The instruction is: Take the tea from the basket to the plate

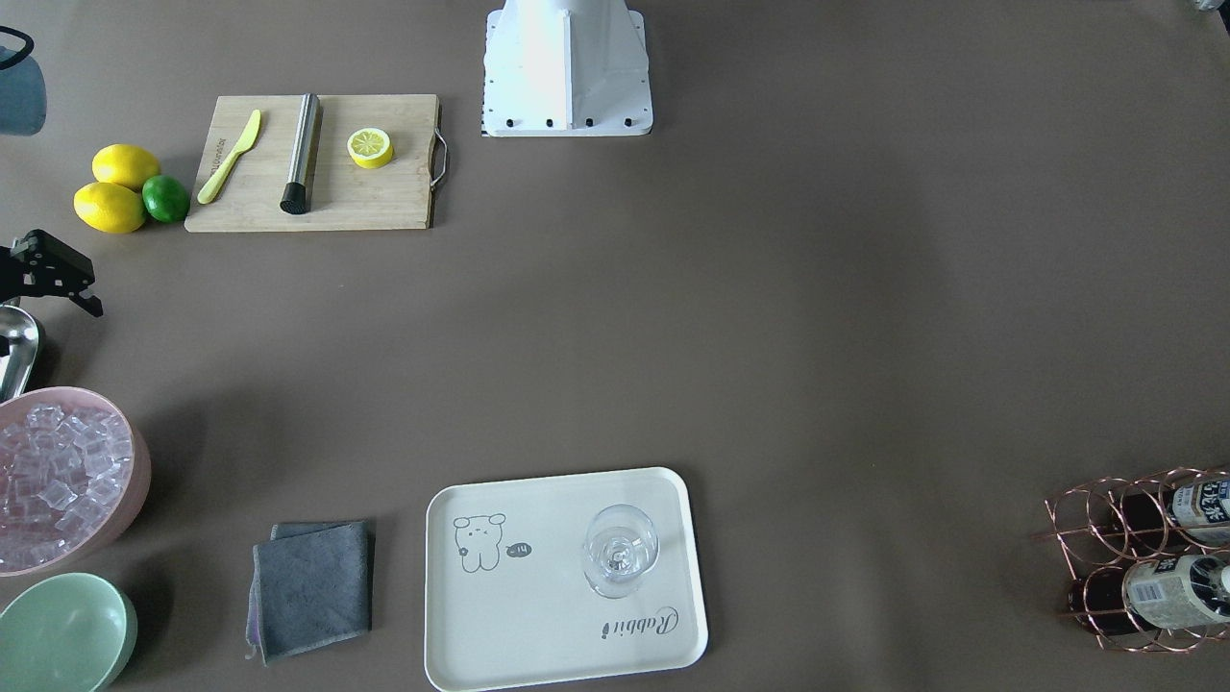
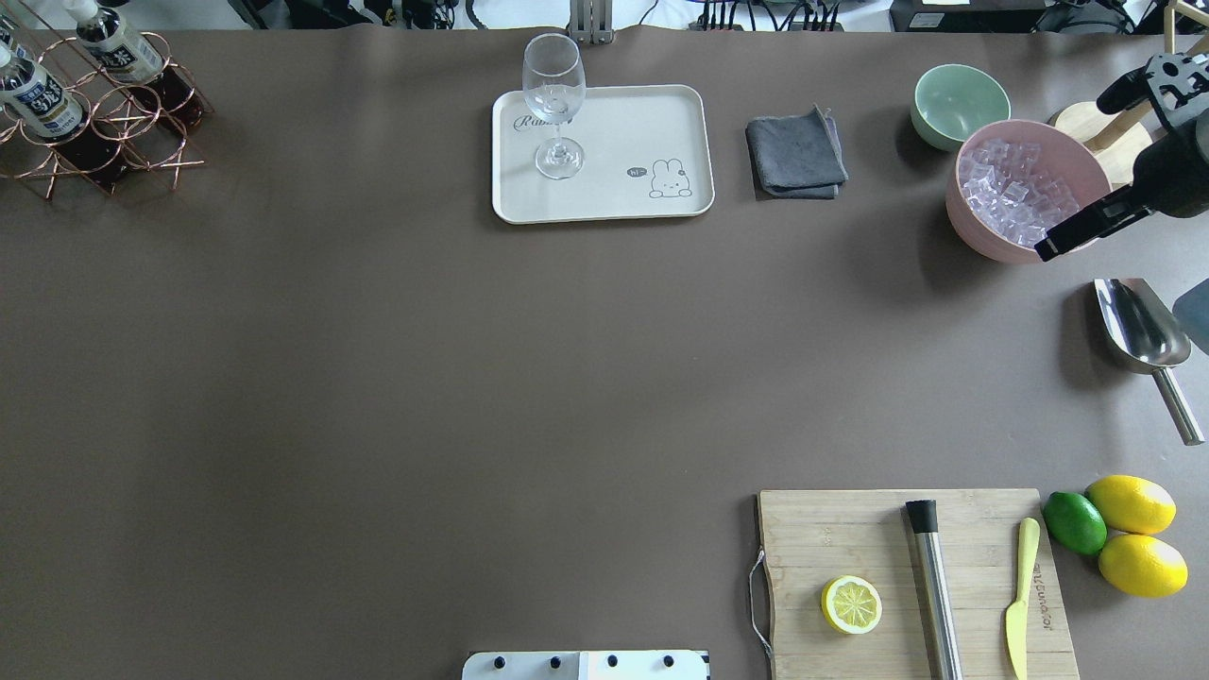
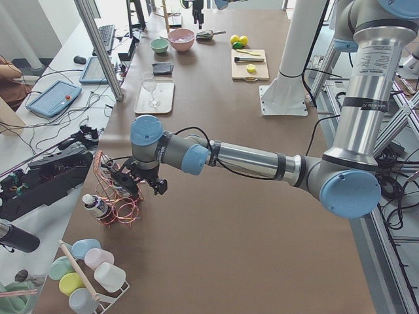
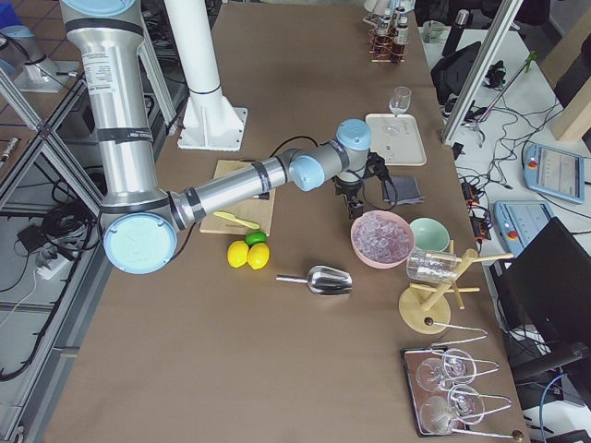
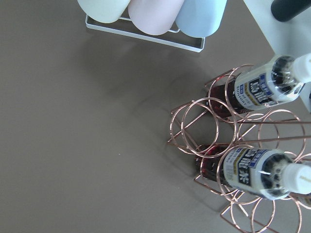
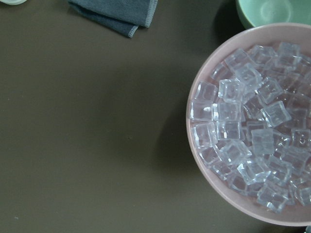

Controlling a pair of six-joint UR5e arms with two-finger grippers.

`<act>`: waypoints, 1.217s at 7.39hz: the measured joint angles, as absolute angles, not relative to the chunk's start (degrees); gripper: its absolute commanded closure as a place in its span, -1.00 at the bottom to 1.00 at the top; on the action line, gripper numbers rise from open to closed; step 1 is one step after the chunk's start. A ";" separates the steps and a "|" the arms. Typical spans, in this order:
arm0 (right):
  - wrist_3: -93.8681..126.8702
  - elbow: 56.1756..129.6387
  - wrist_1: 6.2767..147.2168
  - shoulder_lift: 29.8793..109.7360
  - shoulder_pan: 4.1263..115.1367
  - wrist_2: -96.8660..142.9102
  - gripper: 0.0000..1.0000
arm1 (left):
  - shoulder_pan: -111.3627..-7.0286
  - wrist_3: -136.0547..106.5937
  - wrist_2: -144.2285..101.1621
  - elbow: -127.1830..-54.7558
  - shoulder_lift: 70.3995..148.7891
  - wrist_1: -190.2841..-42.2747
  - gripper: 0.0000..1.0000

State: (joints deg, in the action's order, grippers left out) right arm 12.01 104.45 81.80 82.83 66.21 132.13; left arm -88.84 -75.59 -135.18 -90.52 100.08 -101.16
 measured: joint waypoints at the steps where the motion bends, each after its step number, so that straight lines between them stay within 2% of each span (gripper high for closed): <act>1: 12.29 104.32 81.58 81.28 64.56 132.21 -0.99 | -88.80 -80.10 -135.13 -88.15 103.35 -101.51 -0.96; 4: 13.94 102.12 67.91 79.75 61.42 132.75 -0.99 | -88.77 -88.80 -135.06 -83.74 109.80 -101.80 -0.96; 6: 17.31 98.74 51.79 79.27 60.07 131.69 -0.99 | -88.77 -94.16 -133.26 -78.20 114.67 -102.60 -0.96; 9: 18.16 90.18 25.82 79.19 59.73 128.55 -0.99 | -88.83 -99.46 -131.16 -73.92 119.38 -103.45 -0.96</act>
